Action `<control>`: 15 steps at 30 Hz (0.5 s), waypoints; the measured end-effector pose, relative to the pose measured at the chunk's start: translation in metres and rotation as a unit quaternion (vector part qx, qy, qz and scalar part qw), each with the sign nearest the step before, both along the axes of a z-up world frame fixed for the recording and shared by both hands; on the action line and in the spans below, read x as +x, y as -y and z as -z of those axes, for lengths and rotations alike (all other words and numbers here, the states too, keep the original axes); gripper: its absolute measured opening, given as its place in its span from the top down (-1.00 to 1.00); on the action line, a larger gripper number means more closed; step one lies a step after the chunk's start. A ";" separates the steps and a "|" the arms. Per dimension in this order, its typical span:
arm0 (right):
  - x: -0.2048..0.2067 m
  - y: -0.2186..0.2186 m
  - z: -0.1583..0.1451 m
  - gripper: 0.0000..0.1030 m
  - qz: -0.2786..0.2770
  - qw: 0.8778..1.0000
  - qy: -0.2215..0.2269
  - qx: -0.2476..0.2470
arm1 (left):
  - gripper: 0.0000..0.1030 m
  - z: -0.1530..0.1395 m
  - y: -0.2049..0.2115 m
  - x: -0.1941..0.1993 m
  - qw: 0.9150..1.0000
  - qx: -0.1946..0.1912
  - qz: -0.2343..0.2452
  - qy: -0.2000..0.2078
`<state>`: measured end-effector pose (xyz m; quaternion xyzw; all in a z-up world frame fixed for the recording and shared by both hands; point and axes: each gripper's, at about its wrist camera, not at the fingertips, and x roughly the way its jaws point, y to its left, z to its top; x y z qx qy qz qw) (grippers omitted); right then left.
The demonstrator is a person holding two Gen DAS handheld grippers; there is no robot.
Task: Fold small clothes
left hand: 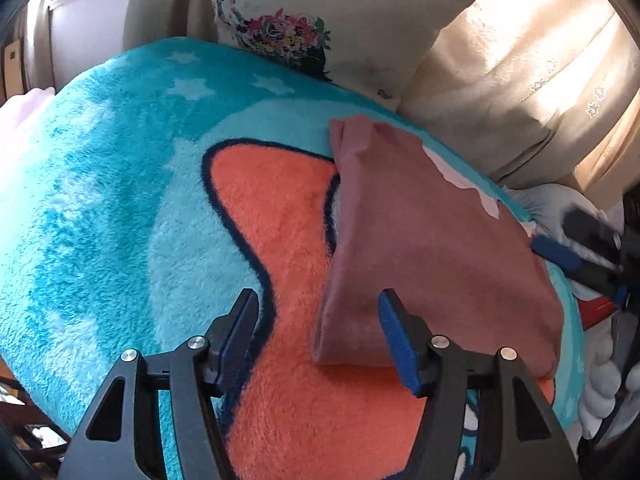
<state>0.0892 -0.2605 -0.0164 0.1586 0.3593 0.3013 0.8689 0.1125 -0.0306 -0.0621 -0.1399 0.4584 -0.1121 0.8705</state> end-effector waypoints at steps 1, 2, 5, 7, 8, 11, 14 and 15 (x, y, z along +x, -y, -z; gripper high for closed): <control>0.006 -0.011 -0.001 -0.70 -0.007 1.000 -0.003 -0.007 | -0.19 -0.001 0.000 -0.001 1.000 0.007 -0.002 0.006; 0.011 -0.024 -0.001 -0.70 -0.012 1.000 -0.005 -0.021 | -0.19 -0.001 -0.001 -0.002 1.000 0.012 -0.005 0.010; 0.027 -0.056 0.001 -0.70 -0.024 0.998 -0.009 -0.066 | -0.19 0.002 -0.007 -0.003 1.000 0.005 -0.015 0.012; 0.042 -0.078 0.005 -0.70 -0.038 0.995 -0.023 -0.094 | -0.19 0.008 -0.012 0.001 1.000 -0.026 -0.013 0.000; 0.049 -0.087 0.006 -0.70 -0.043 0.993 -0.027 -0.106 | -0.19 0.012 -0.012 0.003 0.999 -0.047 -0.008 -0.010; 0.073 -0.113 0.009 -0.69 -0.058 0.986 -0.042 -0.148 | -0.19 0.015 -0.008 0.004 0.996 -0.091 0.013 -0.016; 0.095 -0.138 0.015 -0.69 -0.064 0.978 -0.067 -0.186 | -0.19 0.018 -0.002 0.006 0.994 -0.106 0.016 -0.023; 0.101 -0.145 0.018 -0.69 -0.061 0.975 -0.072 -0.199 | -0.19 0.019 -0.003 0.006 0.993 -0.113 0.009 -0.021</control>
